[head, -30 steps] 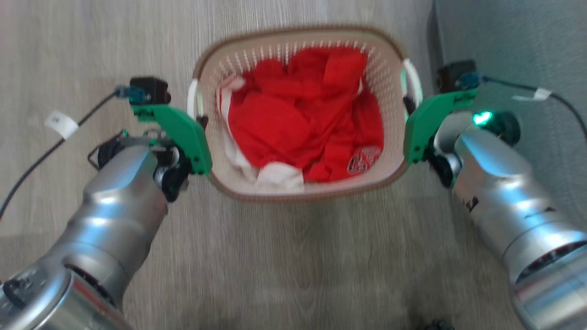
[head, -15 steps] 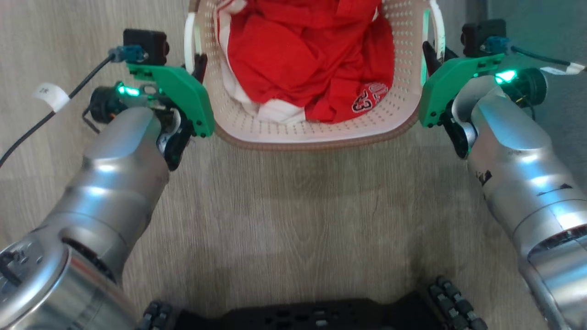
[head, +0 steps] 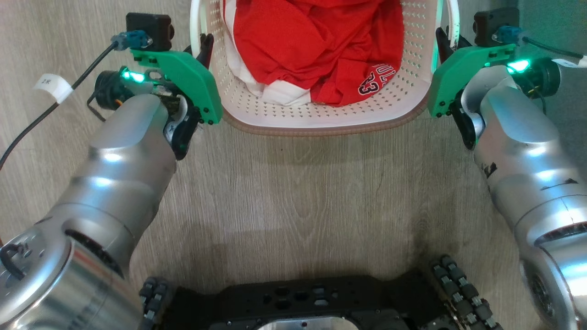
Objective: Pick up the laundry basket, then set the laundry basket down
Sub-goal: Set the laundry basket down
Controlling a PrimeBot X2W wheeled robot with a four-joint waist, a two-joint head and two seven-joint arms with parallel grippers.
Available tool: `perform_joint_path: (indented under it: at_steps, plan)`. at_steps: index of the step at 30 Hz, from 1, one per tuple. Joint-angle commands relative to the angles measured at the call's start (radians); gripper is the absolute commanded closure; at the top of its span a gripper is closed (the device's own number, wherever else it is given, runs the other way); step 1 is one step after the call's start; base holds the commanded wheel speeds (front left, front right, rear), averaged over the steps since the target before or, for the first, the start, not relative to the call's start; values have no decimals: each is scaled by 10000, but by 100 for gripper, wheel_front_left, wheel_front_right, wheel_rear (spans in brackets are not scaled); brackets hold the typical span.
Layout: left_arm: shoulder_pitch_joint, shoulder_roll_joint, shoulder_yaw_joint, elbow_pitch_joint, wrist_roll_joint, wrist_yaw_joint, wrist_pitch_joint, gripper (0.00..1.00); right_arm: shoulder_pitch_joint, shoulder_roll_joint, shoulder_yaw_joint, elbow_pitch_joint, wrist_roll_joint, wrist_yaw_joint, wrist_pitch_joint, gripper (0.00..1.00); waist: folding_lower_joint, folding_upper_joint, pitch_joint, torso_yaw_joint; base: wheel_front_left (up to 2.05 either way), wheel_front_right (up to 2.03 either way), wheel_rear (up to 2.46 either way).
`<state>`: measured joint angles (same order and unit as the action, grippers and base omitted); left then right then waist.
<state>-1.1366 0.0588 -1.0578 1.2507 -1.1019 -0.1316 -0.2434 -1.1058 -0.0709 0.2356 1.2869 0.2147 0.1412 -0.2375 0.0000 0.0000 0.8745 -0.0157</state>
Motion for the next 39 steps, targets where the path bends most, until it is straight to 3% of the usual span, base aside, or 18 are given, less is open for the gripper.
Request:
perform_joint_path:
  at_steps: [1, 12, 39]
  plan:
    - [-82, 673, 253, 346, -75, 161, -171, 100, 185, -288, -162, 38, -146, -105, -2, 100, 0, 0, 50, -7, 0, 0, 0]
    - [79, 469, 402, 374, -484, 42, 449, 100, 277, -113, -1386, 38, -1235, -105, 557, 100, 0, 0, 321, 92, 0, 0, 0]
    - [225, 436, 202, 153, -938, 11, 1006, 100, 365, 112, -3144, 38, -3078, -105, 807, 100, 0, 0, 297, 144, 0, 0, 0]
